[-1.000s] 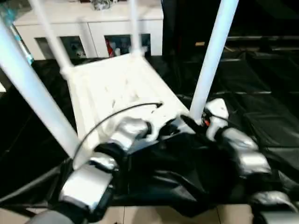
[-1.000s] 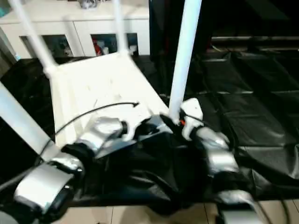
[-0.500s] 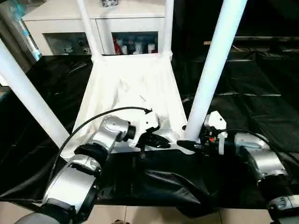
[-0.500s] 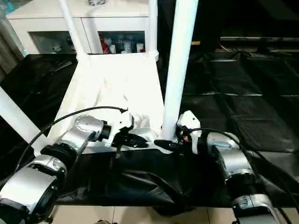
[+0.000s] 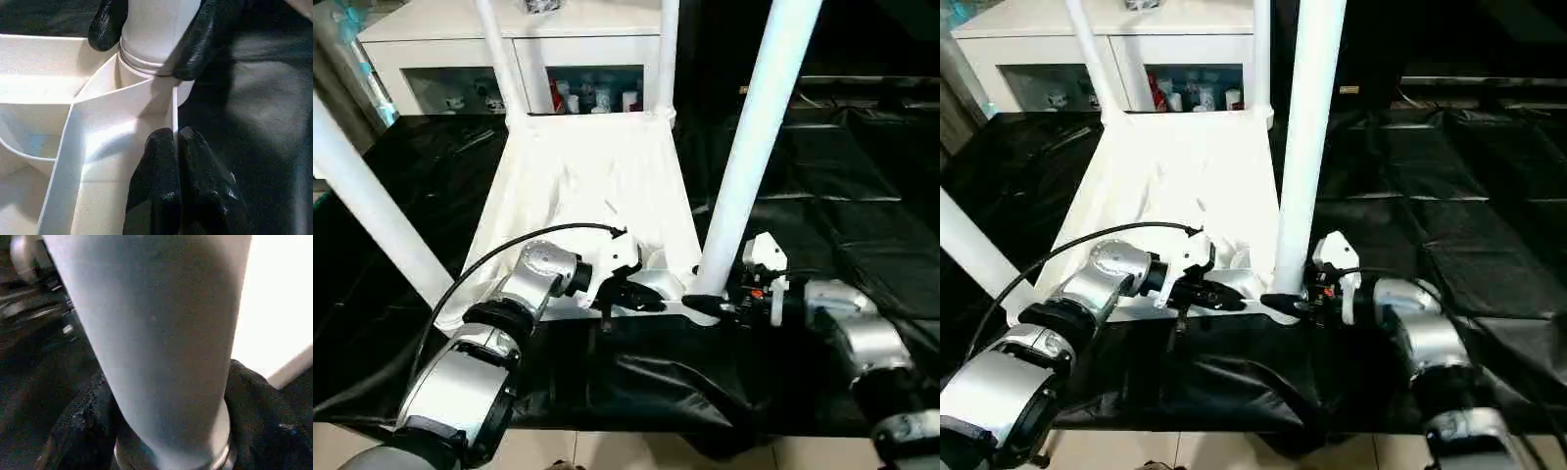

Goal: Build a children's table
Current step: Rotate leg to tighten

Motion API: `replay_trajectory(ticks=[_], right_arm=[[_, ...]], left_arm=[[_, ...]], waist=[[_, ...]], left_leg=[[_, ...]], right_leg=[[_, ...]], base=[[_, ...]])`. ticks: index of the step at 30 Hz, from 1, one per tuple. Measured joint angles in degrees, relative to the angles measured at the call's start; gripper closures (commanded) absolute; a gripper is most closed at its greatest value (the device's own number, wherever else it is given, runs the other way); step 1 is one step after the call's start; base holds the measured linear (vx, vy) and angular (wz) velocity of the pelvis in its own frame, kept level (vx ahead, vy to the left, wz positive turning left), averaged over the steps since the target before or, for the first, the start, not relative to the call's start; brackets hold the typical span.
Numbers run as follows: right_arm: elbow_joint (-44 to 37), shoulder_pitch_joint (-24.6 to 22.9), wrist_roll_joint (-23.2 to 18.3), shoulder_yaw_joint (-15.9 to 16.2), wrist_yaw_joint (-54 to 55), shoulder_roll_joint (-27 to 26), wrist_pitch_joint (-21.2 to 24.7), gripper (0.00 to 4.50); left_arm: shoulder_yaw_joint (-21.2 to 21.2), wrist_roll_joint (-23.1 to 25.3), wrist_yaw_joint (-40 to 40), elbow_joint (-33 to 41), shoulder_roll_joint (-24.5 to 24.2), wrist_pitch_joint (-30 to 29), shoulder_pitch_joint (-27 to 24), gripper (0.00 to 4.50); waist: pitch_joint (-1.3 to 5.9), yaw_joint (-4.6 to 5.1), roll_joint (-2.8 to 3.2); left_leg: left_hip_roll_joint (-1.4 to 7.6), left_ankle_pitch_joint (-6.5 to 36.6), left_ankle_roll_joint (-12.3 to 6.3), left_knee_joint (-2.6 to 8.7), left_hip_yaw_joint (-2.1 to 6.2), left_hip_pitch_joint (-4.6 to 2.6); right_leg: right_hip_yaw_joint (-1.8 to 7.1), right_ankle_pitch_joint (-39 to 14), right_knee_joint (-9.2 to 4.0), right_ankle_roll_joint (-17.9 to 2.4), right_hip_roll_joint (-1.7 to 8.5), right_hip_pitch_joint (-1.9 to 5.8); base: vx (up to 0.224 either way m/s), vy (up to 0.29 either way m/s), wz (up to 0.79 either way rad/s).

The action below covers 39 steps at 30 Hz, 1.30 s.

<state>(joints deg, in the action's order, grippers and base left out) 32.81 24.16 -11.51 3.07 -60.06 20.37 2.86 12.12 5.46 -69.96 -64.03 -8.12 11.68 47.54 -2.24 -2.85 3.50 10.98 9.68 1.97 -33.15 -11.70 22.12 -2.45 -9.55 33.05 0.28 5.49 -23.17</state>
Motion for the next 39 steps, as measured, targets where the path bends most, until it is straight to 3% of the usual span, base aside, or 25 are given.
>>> replay_trajectory(ticks=[9,16,19,24,30,39], right_arm=[[5.83,2.42,4.26,-4.97,29.49,-9.41,-3.92,1.87],[8.61,4.95,6.76,-5.58,40.19,-12.34,-4.84,1.87],[8.96,4.91,6.99,-5.6,39.98,-12.29,-5.85,1.17],[6.69,2.4,5.37,-5.05,29.2,-8.76,-7.19,0.84],[1.25,-0.46,2.6,-0.98,10.43,-0.96,-5.25,0.84],[-4.28,-2.81,-0.11,1.46,-4.87,5.25,-2.92,0.84]], left_arm=[[-1.53,1.34,22.22,-3.23,7.49,-5.58,2.81,4.5],[-1.79,2.32,29.72,-3.5,10.39,-6.57,3.16,4.5],[-1.8,2.31,29.7,-3.5,10.43,-6.44,3.21,4.5],[-2.03,2.14,24.37,-3.37,8.91,-5.62,3.21,4.5],[-1.15,1.53,11.75,-2.14,3.73,-1.54,1.76,4.5],[-0.46,0.65,-1.83,-0.03,-0.26,0.61,0.15,4.5]], waist=[[0.06,1.22,-0.03],[0.32,1.42,0.35],[0.36,1.27,0.42],[0.32,1.03,0.38],[0.27,0.66,0.37],[0.08,-0.52,0.08]], left_leg=[[-0.13,0.0,0.01,-0.11,0.0,-0.2],[-0.19,0.0,0.01,-0.06,0.05,-0.2],[-0.18,0.0,0.01,0.04,0.06,-0.19],[-0.17,0.0,0.0,0.1,0.09,-0.1],[-0.05,0.0,0.0,0.18,0.11,-0.04],[-0.03,0.01,-0.01,0.17,0.08,0.06]], right_leg=[[0.15,-0.12,-0.06,0.2,0.03,0.16],[0.16,-0.13,-0.13,0.22,0.04,0.19],[0.12,-0.14,-0.13,0.24,0.04,0.16],[0.05,-0.13,-0.13,0.21,0.04,0.13],[-0.11,-0.1,-0.09,0.17,-0.01,0.07],[-0.1,-0.12,-0.1,0.15,0.0,0.0]], base=[[0.0,0.0,0.0],[0.0,0.0,0.0],[0.0,0.0,0.0],[0.0,0.0,0.0],[0.0,0.0,0.0],[0.0,0.0,0.0]])
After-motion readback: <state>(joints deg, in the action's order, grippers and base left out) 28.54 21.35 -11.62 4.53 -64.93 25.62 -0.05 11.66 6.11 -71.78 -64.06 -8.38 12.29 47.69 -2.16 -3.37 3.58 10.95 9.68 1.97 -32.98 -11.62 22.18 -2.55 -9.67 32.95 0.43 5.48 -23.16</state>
